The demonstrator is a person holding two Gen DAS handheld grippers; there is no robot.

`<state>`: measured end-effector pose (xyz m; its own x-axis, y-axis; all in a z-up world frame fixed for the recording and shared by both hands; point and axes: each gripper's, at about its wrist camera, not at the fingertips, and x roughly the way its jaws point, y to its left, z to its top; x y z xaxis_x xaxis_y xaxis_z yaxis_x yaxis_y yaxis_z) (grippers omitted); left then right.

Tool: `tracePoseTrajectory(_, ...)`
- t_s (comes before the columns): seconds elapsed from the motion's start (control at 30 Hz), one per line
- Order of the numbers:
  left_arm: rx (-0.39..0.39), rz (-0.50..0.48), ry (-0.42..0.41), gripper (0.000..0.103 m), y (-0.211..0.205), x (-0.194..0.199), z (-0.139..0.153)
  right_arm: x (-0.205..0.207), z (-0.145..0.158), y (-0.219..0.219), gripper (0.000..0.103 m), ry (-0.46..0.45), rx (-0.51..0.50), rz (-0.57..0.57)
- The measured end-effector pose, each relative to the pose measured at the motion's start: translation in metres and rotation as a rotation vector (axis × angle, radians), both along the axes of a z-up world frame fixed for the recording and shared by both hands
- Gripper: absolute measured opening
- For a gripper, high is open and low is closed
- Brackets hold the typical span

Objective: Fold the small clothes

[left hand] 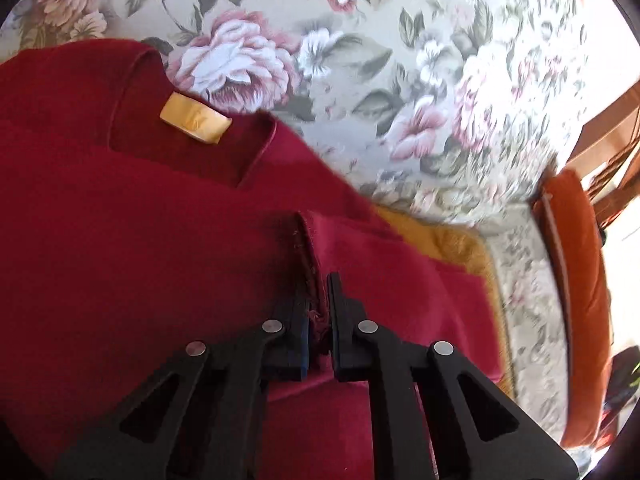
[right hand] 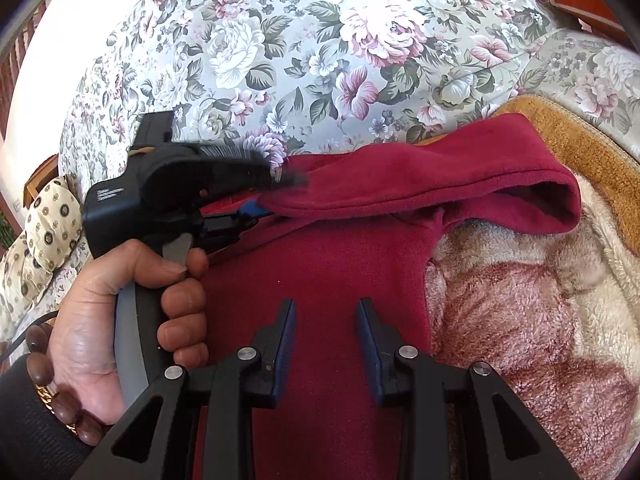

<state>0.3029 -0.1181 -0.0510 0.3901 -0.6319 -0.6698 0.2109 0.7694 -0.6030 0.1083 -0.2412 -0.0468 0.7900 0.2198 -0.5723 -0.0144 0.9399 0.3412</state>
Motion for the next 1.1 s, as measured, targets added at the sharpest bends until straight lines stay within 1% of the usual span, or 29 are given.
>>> tracePoseTrajectory(0.07,0.047,-0.035,-0.062,0.005,-0.008,-0.009,0.018,-0.001,0.000,0.000,0.030,0.000,0.000,0.000)
tracePoseTrajectory(0.1,0.049,-0.056,-0.104,0.005,-0.012,-0.014,0.031,-0.001,0.000,0.000,0.030,0.000,0.000,0.000)
tracePoseTrajectory(0.17,0.026,-0.073,-0.168,0.005,-0.016,-0.018,0.057,-0.001,0.000,0.000,0.030,0.000,0.001,0.001)
tracePoseTrajectory(0.2,-0.004,-0.074,-0.205,0.005,-0.014,-0.018,0.076,-0.001,0.000,0.000,0.030,0.000,0.001,0.001)
tracePoseTrajectory(0.27,-0.030,-0.051,-0.251,0.005,-0.004,-0.015,0.101,-0.001,0.000,0.000,0.030,0.000,0.002,0.000)
tracePoseTrajectory(0.33,-0.053,-0.018,-0.285,0.005,0.015,-0.009,0.122,0.000,0.000,0.000,0.030,0.002,0.001,0.001)
tracePoseTrajectory(0.37,-0.049,0.010,-0.303,0.005,0.029,-0.005,0.131,0.000,0.000,0.000,0.030,0.002,0.001,0.001)
tracePoseTrajectory(0.43,-0.034,0.057,-0.314,0.005,0.057,0.003,0.139,0.000,0.000,0.000,0.030,0.002,0.001,0.001)
tracePoseTrajectory(0.53,0.006,0.116,-0.295,0.005,0.100,0.010,0.137,0.001,0.000,0.000,0.030,0.002,0.001,0.001)
tracePoseTrajectory(0.6,0.047,0.159,-0.272,0.005,0.129,0.013,0.128,0.001,0.000,-0.001,0.030,0.002,0.002,0.002)
tracePoseTrajectory(0.7,0.094,0.186,-0.241,0.005,0.154,0.010,0.108,0.001,0.000,-0.001,0.030,0.002,0.004,0.002)
tracePoseTrajectory(0.8,0.146,0.200,-0.208,0.005,0.171,0.003,0.082,0.001,0.000,-0.001,0.030,0.003,0.004,0.002)
tracePoseTrajectory(0.9,0.146,0.239,-0.163,0.005,0.181,0.004,0.060,0.001,0.000,-0.001,0.030,0.003,0.004,0.002)
tracePoseTrajectory(1.0,0.147,0.278,-0.139,0.005,0.196,-0.002,0.042,0.000,0.000,-0.002,0.030,0.003,0.005,0.002)
tracePoseTrajectory(1.1,0.168,0.294,-0.111,0.005,0.204,-0.006,0.026,0.000,0.000,-0.002,0.030,0.003,0.005,0.002)
